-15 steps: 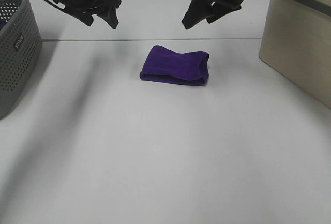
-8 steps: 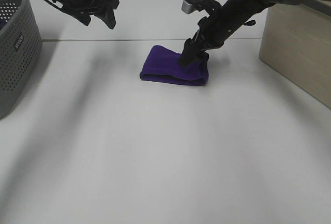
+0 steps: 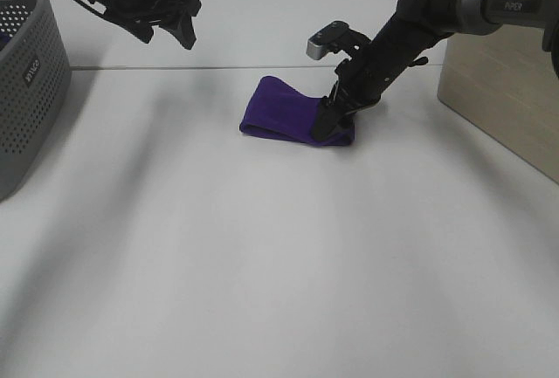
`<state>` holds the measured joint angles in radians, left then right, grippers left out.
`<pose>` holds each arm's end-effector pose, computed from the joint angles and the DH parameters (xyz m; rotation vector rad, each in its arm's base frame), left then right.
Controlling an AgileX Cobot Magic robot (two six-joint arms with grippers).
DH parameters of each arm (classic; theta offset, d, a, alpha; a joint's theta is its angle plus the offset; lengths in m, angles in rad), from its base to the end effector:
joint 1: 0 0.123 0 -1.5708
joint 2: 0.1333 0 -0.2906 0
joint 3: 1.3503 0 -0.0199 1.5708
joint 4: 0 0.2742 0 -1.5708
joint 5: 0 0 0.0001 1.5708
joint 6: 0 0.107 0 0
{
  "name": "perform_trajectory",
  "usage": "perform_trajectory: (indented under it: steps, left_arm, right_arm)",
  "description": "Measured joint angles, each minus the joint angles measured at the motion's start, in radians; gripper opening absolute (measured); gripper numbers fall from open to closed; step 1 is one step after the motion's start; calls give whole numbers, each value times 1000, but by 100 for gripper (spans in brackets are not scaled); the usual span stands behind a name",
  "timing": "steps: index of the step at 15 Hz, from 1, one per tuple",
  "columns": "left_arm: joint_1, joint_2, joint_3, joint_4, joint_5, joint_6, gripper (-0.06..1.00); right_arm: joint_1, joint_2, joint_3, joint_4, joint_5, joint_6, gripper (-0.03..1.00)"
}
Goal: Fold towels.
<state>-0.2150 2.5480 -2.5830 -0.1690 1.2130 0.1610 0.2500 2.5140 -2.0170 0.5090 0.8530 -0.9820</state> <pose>0.5623 -0.1401 0.2117 0.4697 2.6148 -0.2475 0.5248 0.1746 0.0772 -1.2279 2.3804 0.4037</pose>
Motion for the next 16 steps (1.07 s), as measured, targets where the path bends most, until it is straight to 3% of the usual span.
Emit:
perform_trajectory:
  steps: [4,6,8,11,13,14,15,16]
  left_arm:
    - [0,0,0,-1,0,0,66]
    - [0,-26,0,3,1,3,66]
    - [0,-65,0,47,2,9,66]
    - [15,-157,0,130,2,4,66]
    - [43,-195,0,125,3,0,66]
    - [69,-221,2,114,3,-6,66]
    - [134,-316,68,102,3,-11,66]
    - [154,-348,102,102,2,-13,66]
  right_arm:
    - [0,-123,0,10,58,0,87]
    - [0,-249,0,37,136,47,87]
    - [0,-358,0,-31,192,253,87]
    - [-21,-515,0,-286,213,545,87]
    - [-105,-591,0,-340,263,613,87]
    - [-185,-627,0,-342,313,636,87]
    - [-376,-681,12,-294,351,668,87]
    - [-420,-699,24,-270,352,674,87]
